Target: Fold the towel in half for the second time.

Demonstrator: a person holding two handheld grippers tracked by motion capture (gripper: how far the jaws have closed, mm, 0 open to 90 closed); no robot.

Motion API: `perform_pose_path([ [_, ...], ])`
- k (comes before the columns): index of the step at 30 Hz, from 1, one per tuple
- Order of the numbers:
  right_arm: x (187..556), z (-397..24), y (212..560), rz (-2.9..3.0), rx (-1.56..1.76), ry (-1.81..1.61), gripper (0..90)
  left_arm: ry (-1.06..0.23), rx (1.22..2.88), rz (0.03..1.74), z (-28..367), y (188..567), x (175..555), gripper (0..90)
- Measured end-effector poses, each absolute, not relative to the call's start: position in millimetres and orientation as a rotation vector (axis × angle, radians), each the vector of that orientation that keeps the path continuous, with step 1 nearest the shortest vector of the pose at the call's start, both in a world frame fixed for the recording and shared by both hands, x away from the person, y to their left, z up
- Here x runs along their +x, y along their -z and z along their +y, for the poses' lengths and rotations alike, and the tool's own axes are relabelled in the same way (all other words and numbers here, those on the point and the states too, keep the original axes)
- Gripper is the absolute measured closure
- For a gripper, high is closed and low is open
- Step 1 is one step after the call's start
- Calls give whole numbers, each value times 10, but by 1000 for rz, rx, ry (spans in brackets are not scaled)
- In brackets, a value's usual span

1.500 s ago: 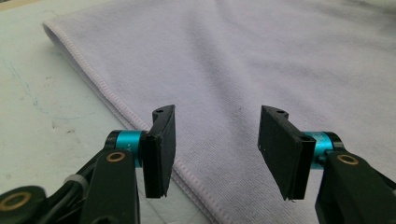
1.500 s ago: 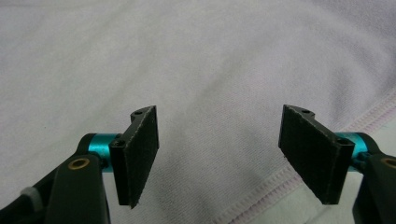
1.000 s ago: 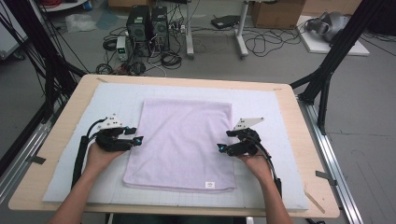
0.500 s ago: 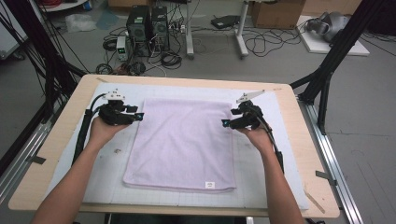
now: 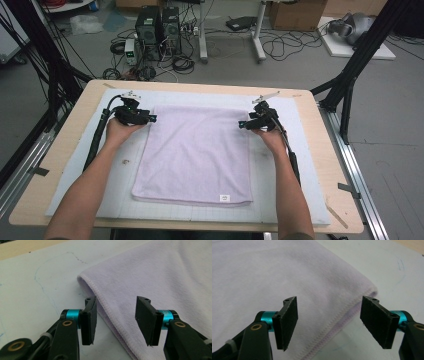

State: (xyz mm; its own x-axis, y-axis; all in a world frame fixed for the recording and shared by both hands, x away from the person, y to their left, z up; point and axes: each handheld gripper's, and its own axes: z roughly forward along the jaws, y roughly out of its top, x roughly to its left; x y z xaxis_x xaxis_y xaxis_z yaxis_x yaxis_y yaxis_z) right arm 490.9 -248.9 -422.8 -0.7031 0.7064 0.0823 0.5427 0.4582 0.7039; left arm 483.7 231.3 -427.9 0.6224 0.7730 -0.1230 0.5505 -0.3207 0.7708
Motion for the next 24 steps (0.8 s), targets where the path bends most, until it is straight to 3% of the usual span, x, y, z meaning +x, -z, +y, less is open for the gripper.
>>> perform_pose_path([
  [7,4939,-2565,4425,2455,1172,-1038,303,-380,2040,1101,2230,4443,4898,556],
  [10,4895,-2570,4455,2411,1149,-1045,365,-397,2039,1117,2223,4440,4900,614],
  [12,4885,-2560,4447,2416,1145,-1046,449,-398,2034,1120,2213,4440,4895,656],
  [15,4865,-2525,4432,2456,1111,-1067,640,-371,2046,1088,2176,4437,4880,803],
  [19,4859,-2514,4437,2499,1112,-1128,832,-336,2025,1108,2201,4440,4891,837],
  [24,4864,-2497,4406,2518,1108,-1129,848,-323,2013,1105,2230,4424,4890,853],
])
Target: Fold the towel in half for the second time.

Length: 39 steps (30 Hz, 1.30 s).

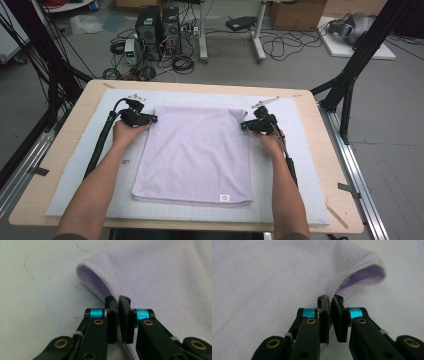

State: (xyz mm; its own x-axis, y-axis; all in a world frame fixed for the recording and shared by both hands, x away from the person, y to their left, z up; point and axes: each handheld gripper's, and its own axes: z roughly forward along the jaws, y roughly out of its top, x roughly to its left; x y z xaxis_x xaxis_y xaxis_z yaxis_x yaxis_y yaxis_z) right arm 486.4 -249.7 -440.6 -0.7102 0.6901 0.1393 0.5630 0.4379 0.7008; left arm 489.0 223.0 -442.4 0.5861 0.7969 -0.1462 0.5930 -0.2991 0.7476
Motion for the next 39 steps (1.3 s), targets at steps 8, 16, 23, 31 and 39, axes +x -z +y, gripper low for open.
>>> perform_pose_path([
  [8,4800,-2577,4195,2468,1097,-1249,852,-345,1957,1022,2301,4171,4803,857],
  [16,4491,-2668,3885,2481,1043,-1335,852,-356,1951,891,2390,3897,4441,857],
  [23,4082,-2646,3983,2584,996,-1318,852,-307,1951,832,2485,4022,3961,857],
  [31,3768,-2687,4275,2663,1016,-1303,842,-225,1974,839,2555,4318,3643,849],
  [39,3782,-2726,4145,2597,1059,-1297,404,-237,2005,866,2585,4232,3708,560],
])
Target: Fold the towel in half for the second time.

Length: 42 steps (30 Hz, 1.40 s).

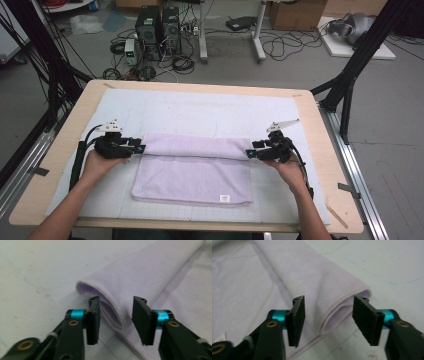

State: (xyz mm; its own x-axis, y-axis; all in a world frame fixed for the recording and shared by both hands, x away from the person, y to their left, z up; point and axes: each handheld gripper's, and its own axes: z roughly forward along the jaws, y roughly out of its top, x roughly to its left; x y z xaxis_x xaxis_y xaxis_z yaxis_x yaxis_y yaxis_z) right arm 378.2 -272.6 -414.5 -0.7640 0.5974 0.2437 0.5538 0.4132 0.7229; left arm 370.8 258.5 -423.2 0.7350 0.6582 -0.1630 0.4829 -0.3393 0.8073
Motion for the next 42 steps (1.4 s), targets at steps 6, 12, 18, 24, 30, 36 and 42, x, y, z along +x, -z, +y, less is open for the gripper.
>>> perform_pose_path([
  [6,4063,-2646,4027,2555,1056,-1266,340,-280,1993,911,2505,4078,3944,423],
  [12,4326,-2539,4212,2639,1140,-1247,337,-187,2027,943,2366,4202,4171,396],
  [18,4296,-2528,4292,2764,1030,-1321,802,-140,2059,863,2364,4225,4140,820],
  [24,4108,-2515,4027,2689,946,-1356,831,-213,2006,785,2404,3980,3948,847],
  [30,3708,-2552,3732,2625,800,-1447,825,-228,1946,698,2555,3886,3515,842],
  [36,3276,-2597,3849,2674,749,-1504,684,-200,1990,686,2692,4048,3087,638],
  [42,3277,-2580,3919,2654,770,-1428,618,-225,2022,679,2650,4001,3098,555],
])
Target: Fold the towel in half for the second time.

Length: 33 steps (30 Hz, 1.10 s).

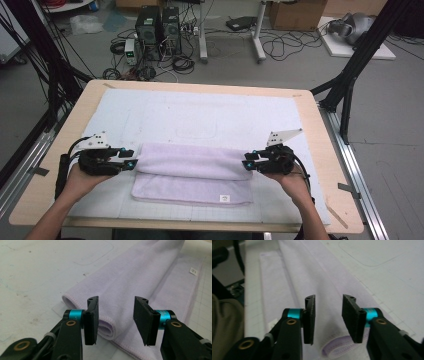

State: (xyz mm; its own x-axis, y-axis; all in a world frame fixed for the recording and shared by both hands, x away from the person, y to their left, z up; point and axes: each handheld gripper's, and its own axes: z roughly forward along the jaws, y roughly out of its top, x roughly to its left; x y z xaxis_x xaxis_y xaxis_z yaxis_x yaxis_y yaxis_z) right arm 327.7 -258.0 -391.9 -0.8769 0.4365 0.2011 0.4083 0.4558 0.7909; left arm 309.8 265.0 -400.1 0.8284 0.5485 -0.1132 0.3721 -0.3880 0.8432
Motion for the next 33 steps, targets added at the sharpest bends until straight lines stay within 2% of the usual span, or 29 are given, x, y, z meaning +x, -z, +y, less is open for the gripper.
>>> perform_pose_path([
  [6,3345,-2434,4087,2716,778,-1313,527,-187,2070,707,2478,4148,3272,540],
  [8,3365,-2409,4154,2738,794,-1292,525,-160,2099,714,2434,4216,3311,531],
  [9,3373,-2408,4184,2751,808,-1290,539,-154,2115,698,2418,4238,3312,618],
  [10,3383,-2413,4211,2765,813,-1296,602,-142,2127,681,2403,4250,3301,733],
  [11,3377,-2419,4225,2785,813,-1303,674,-142,2135,661,2396,4247,3282,786],
  [12,3367,-2426,4235,2795,796,-1315,744,-149,2133,644,2399,4233,3253,821],
  [14,3331,-2435,4217,2817,781,-1337,792,-157,2124,633,2429,4189,3188,836],
  [18,3174,-2448,4099,2793,708,-1392,799,-150,2093,596,2534,4088,2971,800],
  [21,3042,-2485,4013,2760,671,-1472,733,-135,2074,585,2617,4037,2836,669],
  [24,3000,-2529,3947,2720,682,-1530,686,-147,2067,589,2639,3992,2814,616],
  [33,3076,-2440,4105,2753,735,-1392,630,-154,2098,600,2435,4084,3012,604],
])
